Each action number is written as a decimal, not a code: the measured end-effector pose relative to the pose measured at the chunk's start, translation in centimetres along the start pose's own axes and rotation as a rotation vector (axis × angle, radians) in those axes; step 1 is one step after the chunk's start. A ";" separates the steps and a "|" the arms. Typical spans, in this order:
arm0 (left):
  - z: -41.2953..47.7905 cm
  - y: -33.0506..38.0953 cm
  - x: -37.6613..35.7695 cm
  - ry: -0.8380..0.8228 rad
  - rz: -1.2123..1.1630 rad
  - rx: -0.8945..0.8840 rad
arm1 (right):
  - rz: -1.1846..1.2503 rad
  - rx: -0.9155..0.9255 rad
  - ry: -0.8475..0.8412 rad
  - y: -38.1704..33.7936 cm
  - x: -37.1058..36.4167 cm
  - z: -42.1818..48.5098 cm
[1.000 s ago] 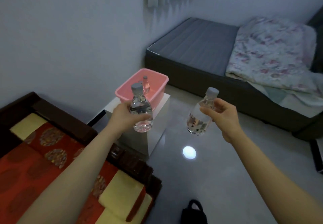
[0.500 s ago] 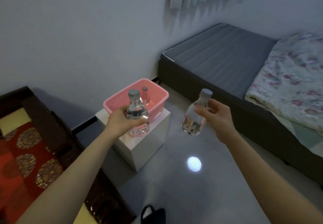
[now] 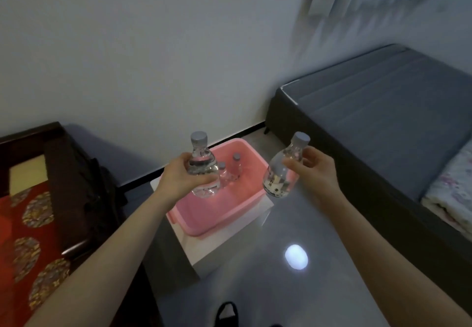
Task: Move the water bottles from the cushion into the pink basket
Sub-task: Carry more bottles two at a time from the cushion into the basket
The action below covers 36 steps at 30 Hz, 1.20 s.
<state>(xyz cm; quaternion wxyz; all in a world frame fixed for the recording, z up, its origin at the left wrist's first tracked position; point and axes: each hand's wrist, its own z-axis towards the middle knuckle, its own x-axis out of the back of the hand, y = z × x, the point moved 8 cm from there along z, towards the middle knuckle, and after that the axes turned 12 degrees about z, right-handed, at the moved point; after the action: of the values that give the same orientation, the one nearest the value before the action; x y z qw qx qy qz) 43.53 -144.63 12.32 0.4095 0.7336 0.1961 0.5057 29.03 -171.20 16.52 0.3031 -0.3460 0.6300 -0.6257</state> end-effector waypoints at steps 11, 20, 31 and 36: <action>8.5 -5.9 -4.7 0.068 -0.026 0.256 | -0.035 -0.124 -0.243 8.7 -6.5 14.3; 12.0 -12.7 -9.9 0.196 -0.073 0.450 | -0.084 -0.224 -0.405 18.8 -10.1 18.9; 15.6 -20.6 -15.2 0.320 -0.049 0.498 | -0.262 -0.171 -0.442 27.7 -14.5 19.0; 17.8 -22.7 -16.3 0.358 0.050 0.427 | -0.429 -0.049 -0.453 30.2 -15.4 19.4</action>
<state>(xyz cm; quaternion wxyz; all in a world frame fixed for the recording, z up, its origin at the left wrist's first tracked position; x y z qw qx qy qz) 55.72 -149.87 -18.05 0.1918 0.7067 0.3492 0.5847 52.04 -170.58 -15.07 0.2884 -0.6088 0.4739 -0.5671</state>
